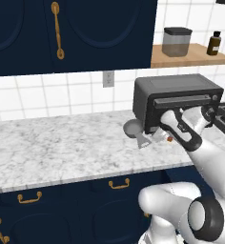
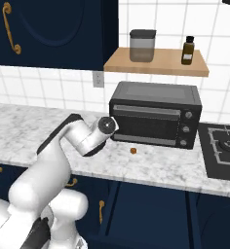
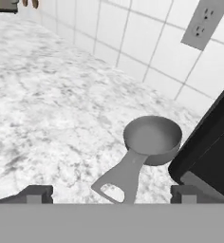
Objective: Pick the measuring cup from the drawer and place it on the counter.
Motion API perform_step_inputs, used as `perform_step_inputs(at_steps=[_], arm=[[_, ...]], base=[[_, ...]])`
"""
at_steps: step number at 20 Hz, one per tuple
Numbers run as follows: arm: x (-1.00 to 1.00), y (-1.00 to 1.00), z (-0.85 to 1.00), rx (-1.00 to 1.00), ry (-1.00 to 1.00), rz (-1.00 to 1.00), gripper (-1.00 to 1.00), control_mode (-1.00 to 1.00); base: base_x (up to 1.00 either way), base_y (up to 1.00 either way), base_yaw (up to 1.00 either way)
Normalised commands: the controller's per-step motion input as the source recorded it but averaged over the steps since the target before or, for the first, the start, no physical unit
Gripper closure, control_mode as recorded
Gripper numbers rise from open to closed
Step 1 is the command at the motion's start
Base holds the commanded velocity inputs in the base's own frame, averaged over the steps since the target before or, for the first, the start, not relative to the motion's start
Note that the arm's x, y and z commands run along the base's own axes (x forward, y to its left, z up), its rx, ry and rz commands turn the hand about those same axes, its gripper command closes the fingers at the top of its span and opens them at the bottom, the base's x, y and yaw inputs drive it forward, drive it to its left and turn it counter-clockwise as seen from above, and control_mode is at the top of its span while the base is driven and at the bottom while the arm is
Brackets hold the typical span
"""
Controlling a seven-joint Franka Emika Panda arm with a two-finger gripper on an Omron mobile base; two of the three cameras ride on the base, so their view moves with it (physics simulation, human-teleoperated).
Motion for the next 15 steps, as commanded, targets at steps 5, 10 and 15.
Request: perform_step_inputs(at_steps=[5,10,15], arm=[[-0.44,-0.22,0.83,0.0,0.0,-0.11,-1.0,-1.0],[-0.47,-0.13,0.54,0.0,0.0,-0.09,-1.0,-1.0],[-0.51,-0.1,0.43,0.0,-0.02,-0.07,-1.0,-1.0]], base=[[0.0,0.0,0.0],[0.0,0.0,0.0],[0.0,0.0,0.0]])
